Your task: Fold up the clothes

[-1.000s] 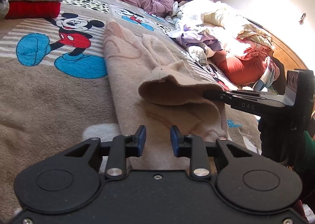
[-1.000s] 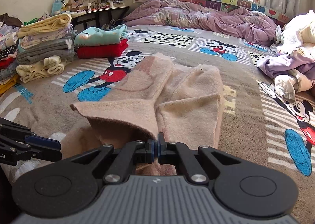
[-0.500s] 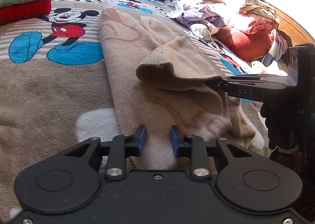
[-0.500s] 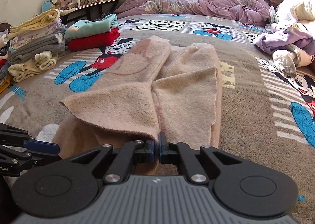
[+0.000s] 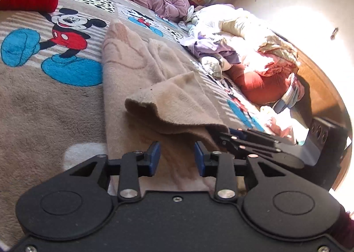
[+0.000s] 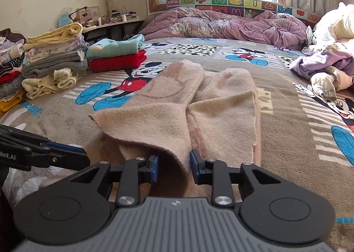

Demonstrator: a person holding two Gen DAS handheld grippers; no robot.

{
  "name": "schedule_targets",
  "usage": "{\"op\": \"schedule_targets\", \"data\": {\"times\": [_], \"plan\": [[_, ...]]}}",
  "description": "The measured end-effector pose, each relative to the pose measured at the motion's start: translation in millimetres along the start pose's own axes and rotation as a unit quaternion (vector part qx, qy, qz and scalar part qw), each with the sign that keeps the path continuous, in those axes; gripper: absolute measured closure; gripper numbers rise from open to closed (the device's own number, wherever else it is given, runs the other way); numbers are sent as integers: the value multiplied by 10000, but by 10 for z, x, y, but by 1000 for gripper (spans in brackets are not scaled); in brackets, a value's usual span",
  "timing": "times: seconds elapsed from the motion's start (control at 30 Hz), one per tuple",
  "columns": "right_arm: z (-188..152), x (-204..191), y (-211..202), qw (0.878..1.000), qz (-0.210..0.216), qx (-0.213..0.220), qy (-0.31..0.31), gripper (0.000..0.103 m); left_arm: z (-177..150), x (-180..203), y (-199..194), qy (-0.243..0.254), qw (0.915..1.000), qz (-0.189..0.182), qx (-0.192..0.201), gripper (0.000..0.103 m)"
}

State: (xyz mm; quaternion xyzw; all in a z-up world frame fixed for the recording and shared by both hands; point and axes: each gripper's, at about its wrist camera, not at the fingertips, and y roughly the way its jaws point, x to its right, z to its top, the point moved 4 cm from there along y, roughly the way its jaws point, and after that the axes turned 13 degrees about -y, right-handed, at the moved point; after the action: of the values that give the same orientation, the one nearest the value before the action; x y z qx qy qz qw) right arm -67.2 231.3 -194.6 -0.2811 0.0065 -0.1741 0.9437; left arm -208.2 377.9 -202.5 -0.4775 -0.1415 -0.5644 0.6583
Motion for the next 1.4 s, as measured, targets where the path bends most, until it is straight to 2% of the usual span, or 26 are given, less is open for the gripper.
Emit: {"op": "schedule_targets", "data": {"times": [0.03, 0.2, 0.3, 0.33, 0.4, 0.43, 0.47, 0.5, 0.53, 0.6, 0.63, 0.7, 0.73, 0.8, 0.87, 0.93, 1.07, 1.2, 1.4], "plan": [[-3, -1, -29, 10000, 37, 64, -2, 71, 28, 2, 21, -241, 9996, -168, 9, 47], [-58, 19, -106, 9996, 115, 208, -118, 65, 86, -61, 112, -890, 9951, -429, 72, 46], [-117, 87, -178, 9990, 312, 302, 135, 57, 171, -133, 154, -1161, 9927, -182, 257, 46], [-131, 104, -200, 9985, 376, 339, 220, 55, 205, -140, 160, -1091, 9933, -3, 389, 46], [-146, 108, -249, 9966, 608, 424, 357, 45, 289, -121, 186, -912, 9942, 221, 522, 52], [-150, 103, -273, 9954, 733, 464, 411, 42, 341, -94, 206, -801, 9950, 272, 530, 69], [-153, 88, -291, 9945, 822, 493, 417, 39, 425, -15, 227, -548, 9957, 442, 599, 77], [-154, 46, -296, 9949, 822, 493, 300, 38, 510, 64, 248, -295, 9954, 613, 669, 79], [-156, 5, -301, 9952, 821, 494, 183, 38, 614, 127, 283, -77, 9933, 852, 772, 85], [-167, -103, -281, 9968, 671, 408, -166, 38, 819, 214, 354, 298, 9864, 1292, 975, 91], [-174, -164, -263, 9972, 553, 341, -372, 38, 910, 202, 395, 260, 9837, 1461, 1010, 92], [-186, -264, -242, 9964, 434, 263, -686, 38, 1058, 144, 465, 15, 9837, 1552, 911, 92], [-192, -309, -235, 9956, 407, 240, -815, 38, 1107, 104, 478, -179, 9859, 1438, 835, 92], [-199, -408, -234, 9929, 365, 219, -1113, 38, 1185, 22, 525, -637, 9877, 1285, 619, 80], [-200, -515, -253, 9887, 302, 259, -1448, 38, 1242, -60, 592, -1155, 9855, 1199, 338, 65], [-210, -602, -272, 9841, 190, 328, -1737, 39, 1232, -62, 615, -1376, 9853, 1011, 40, 48], [-226, -663, -279, 9809, 98, 353, -1909, 41, 1156, 20, 394, -1144, 9886, 975, 15, 47], [-214, -594, -241, 9843, 95, 293, -1740, 42, 989, -38, 107, -748, 9906, 1089, 355, 47], [-242, -515, -225, 9893, 231, 242, -1421, 43, 725, -238, 116, 13, 9885, 1365, 643, 49]]}}
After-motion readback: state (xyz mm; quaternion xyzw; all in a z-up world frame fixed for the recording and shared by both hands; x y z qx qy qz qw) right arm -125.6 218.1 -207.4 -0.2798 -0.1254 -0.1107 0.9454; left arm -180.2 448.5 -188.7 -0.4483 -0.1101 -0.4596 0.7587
